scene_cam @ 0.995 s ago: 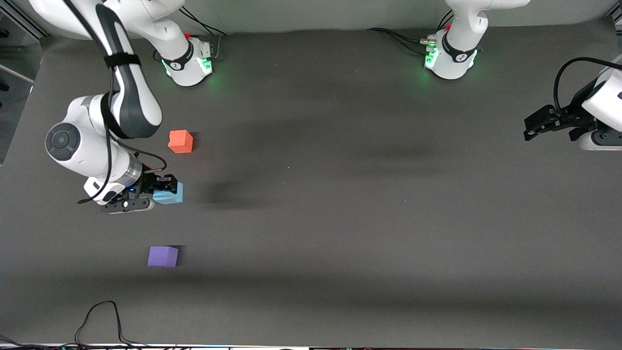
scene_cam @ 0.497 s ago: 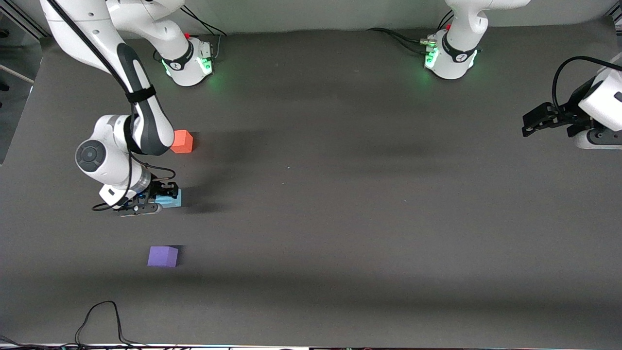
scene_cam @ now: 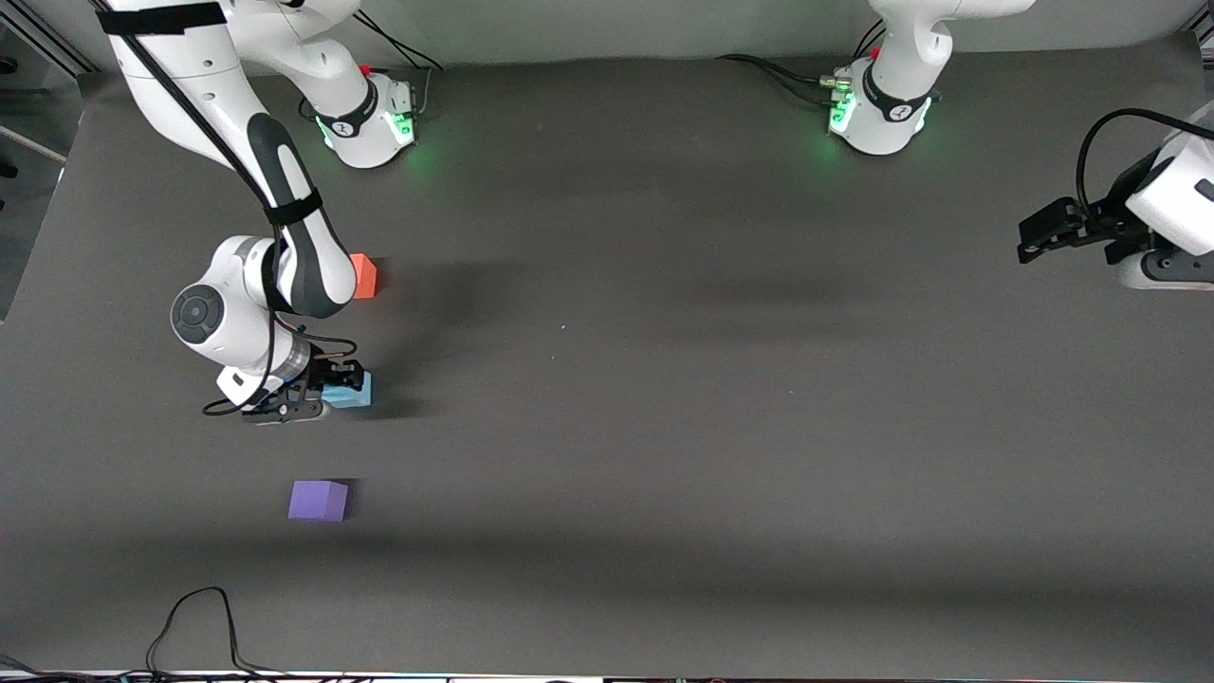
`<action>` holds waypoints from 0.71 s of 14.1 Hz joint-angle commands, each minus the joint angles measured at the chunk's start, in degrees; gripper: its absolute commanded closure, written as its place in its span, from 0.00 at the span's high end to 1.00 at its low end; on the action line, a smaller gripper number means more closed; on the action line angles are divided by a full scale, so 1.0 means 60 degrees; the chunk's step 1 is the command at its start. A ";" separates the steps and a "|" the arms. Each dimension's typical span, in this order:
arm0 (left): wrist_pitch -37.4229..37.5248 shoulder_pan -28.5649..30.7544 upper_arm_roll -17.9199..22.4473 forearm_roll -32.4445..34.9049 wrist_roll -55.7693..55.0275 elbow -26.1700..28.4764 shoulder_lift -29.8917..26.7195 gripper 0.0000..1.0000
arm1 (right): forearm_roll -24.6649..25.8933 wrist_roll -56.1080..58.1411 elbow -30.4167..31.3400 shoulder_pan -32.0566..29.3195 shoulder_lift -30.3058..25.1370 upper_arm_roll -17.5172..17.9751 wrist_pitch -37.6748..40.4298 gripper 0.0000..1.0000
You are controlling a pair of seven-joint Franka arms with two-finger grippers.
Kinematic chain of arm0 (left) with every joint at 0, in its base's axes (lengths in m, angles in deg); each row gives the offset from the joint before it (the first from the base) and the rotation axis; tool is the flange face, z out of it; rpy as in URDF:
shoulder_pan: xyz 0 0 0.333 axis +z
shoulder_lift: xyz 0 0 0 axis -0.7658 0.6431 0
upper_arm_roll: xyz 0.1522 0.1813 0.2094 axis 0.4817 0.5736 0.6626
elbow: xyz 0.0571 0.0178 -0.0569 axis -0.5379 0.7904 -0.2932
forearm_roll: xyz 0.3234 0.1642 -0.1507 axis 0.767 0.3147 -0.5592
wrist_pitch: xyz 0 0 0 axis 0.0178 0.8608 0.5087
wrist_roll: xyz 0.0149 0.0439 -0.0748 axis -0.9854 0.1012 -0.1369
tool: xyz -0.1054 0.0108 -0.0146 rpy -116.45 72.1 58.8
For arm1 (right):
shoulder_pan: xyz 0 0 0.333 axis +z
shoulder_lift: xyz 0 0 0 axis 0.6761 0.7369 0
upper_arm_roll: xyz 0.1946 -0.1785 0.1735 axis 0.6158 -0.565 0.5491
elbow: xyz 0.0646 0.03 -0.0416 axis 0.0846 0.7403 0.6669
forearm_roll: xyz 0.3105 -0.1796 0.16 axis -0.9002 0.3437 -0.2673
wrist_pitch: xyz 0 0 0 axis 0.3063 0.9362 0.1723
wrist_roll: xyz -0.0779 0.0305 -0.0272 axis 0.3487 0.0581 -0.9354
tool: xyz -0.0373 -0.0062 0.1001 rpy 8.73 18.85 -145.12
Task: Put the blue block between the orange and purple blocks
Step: 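Carry the blue block between the orange and purple blocks and lower it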
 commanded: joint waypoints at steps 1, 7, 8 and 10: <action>0.0181 -0.0007 -0.0013 0.0158 0.0184 -0.0089 -0.0042 1.00 | -0.0390 0.0390 0.0034 0.0084 0.0165 -0.0059 -0.0250 0.52; 0.0167 -0.0051 -0.0042 0.0436 0.0345 -0.0074 -0.0042 1.00 | -0.0566 0.0259 0.0020 0.0113 -0.0550 -0.0117 0.0392 1.00; 0.0167 -0.0051 -0.0042 0.0436 0.0345 -0.0074 -0.0042 1.00 | -0.0566 0.0258 0.0020 0.0098 -0.0770 -0.0132 0.0511 1.00; 0.0138 -0.0051 -0.0042 0.0407 0.0345 -0.0074 -0.0042 1.00 | -0.0552 0.0244 -0.0024 0.0098 -0.1355 -0.0161 0.0876 1.00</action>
